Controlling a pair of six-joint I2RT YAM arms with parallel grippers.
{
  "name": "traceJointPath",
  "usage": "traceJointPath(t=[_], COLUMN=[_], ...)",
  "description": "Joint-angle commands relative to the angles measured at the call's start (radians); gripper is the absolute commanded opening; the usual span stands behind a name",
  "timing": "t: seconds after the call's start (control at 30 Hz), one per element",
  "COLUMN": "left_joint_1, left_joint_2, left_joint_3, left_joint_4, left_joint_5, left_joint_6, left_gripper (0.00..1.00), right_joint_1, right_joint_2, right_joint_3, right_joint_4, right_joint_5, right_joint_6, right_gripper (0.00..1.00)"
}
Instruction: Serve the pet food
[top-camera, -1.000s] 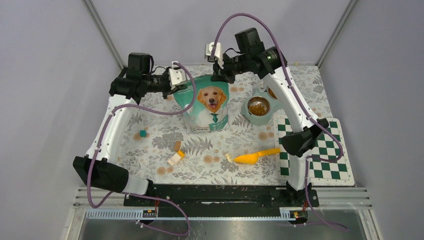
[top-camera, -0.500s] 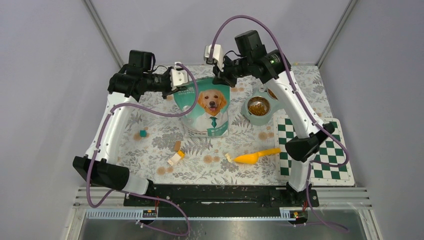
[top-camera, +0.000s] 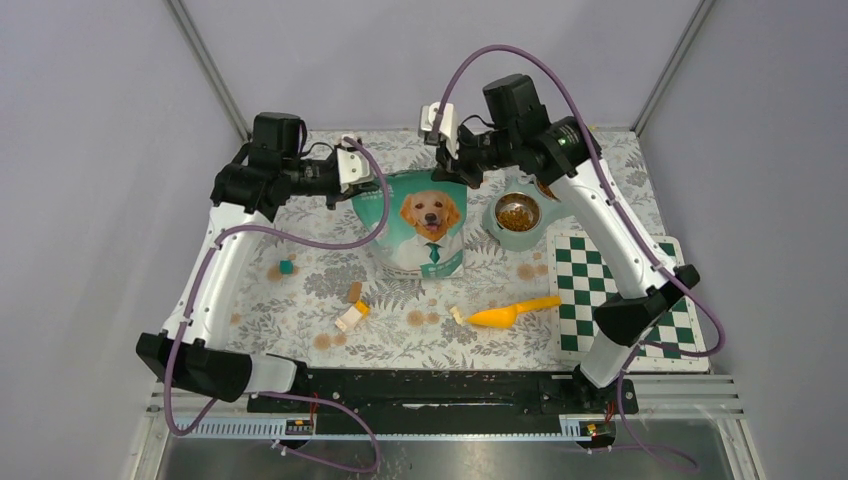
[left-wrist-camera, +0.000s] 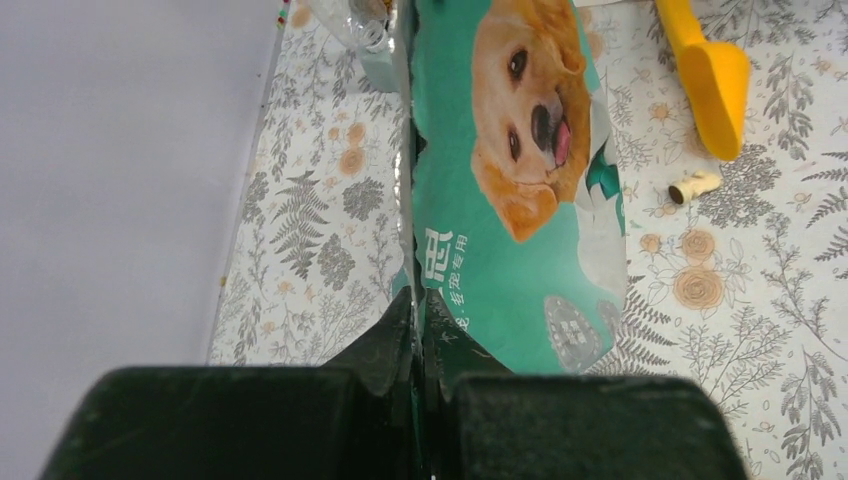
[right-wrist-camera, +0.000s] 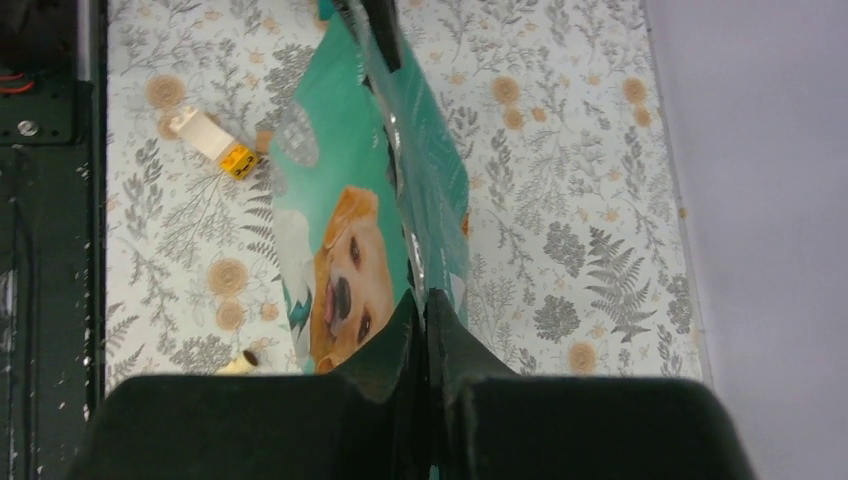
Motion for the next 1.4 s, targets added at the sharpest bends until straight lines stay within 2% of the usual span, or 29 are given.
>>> traceJointPath(t=[0.0,0.03,0.1,0.2,0.33,0.57,0.73,0.8,1.0,1.1,1.37], left_joint_1=[0.039,0.035,0.025,0.011,0.010,0.011,0.010,0.010,0.010,0.010,0.010], left_joint_2=[-0.093,-0.093,-0.093,-0.083,-0.073,-0.019,-0.029,-0.030,-0.023,-0.028,-0.049], left_joint_3=[-0.002,-0.013,-0.033,-0.037,-0.020,0.068,0.061,0.060,0.083,0.078,0.069], left_joint_4=[0.106,0.106,0.106,0.106,0.105,-0.050,-0.072,-0.071,-0.129,-0.139,-0.147], left_joint_5=[-0.046,-0.047,-0.021,-0.011,-0.020,-0.036,-0.095,-0.132,-0.176,-0.176,-0.220], left_joint_6=[0.001,-0.004,-0.012,-0.029,-0.030,0.043,0.074,0.073,0.104,0.113,0.127], left_gripper=[0.01,0.11,0.24,0.39,0.42,0.37,0.22,0.16,0.10,0.10,0.23], right_joint_1=[-0.058,-0.056,-0.049,-0.043,-0.033,0.015,0.059,0.065,0.071,0.077,0.084], right_joint_2=[-0.218,-0.218,-0.178,-0.110,-0.033,0.020,0.052,0.063,0.105,0.120,0.124], right_joint_3=[-0.112,-0.138,-0.112,-0.019,0.096,0.186,0.211,0.216,0.234,0.232,0.222], right_joint_4=[0.138,0.124,0.021,-0.127,-0.229,-0.255,-0.228,-0.162,-0.111,-0.111,-0.111], right_joint_5=[-0.008,-0.023,-0.069,-0.117,-0.101,-0.064,-0.020,0.003,0.001,-0.011,0.006], right_joint_6=[-0.065,-0.054,-0.060,-0.073,-0.078,-0.093,-0.073,-0.015,0.031,0.020,-0.004], right_gripper=[0.00,0.00,0.08,0.26,0.45,0.60,0.64,0.62,0.54,0.52,0.50])
